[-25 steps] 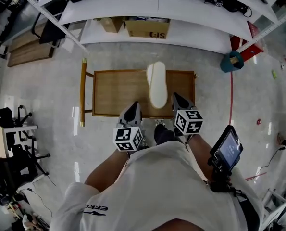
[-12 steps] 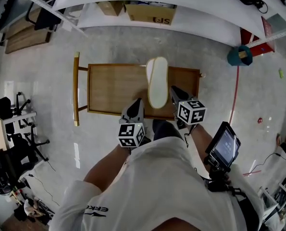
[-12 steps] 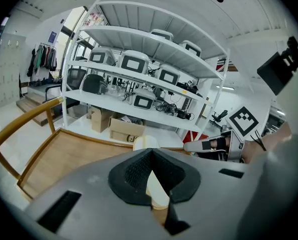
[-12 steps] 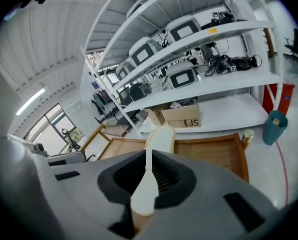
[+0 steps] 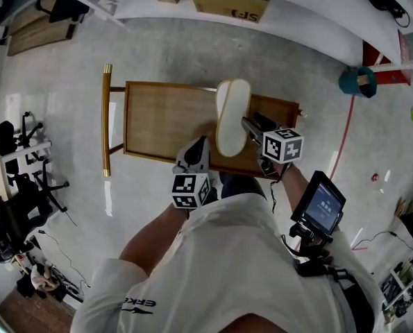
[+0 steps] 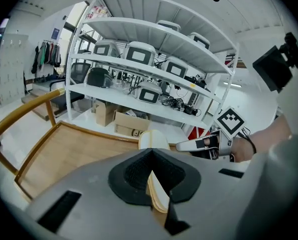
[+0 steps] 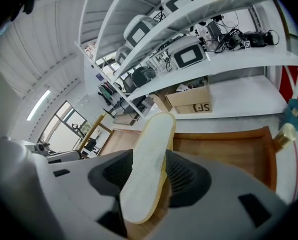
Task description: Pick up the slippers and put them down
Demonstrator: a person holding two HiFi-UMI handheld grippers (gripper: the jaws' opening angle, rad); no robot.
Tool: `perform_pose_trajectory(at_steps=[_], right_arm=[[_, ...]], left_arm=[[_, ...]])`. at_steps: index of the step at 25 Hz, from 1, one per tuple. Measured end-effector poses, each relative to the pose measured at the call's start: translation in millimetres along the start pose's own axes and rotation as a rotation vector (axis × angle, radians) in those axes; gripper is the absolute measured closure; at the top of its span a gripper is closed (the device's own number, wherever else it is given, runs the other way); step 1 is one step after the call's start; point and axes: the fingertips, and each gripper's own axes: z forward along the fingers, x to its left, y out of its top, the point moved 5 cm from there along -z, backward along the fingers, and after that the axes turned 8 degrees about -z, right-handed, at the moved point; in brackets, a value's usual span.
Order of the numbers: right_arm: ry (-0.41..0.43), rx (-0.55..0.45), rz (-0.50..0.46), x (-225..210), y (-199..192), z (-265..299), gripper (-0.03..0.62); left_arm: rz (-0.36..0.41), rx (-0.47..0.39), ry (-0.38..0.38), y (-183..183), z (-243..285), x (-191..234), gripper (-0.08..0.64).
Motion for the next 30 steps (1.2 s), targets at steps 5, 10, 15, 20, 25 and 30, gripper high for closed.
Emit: perform_pose_trajectory(at_steps=[5, 10, 15, 20, 25, 30], right_arm=[[0.059, 0.047, 0.049, -13, 2, 22, 0.330], [0.095, 0.087, 0.037, -23, 8, 36, 0.314], [0.136, 0.120, 0.000, -21, 13, 50, 0.311], [0.146, 0.142, -0.016, -20, 13, 61, 0.311], [0.148, 0.178, -0.057, -17, 13, 71, 0.311], [0.119, 0.203, -0.096, -17, 10, 75, 0.311]], left_arm=[[-0.014, 0.020, 0.022, -2, 7, 10, 0.557], [-0.025, 0.041, 0.034, -7, 11, 16, 0.557], [-0.036, 0.054, 0.043, -10, 14, 23, 0.557], [-0.048, 0.061, 0.053, -12, 15, 29, 0.557], [-0.061, 0.066, 0.062, -12, 17, 35, 0.557], [-0.070, 0.069, 0.067, -14, 17, 44, 0.557]])
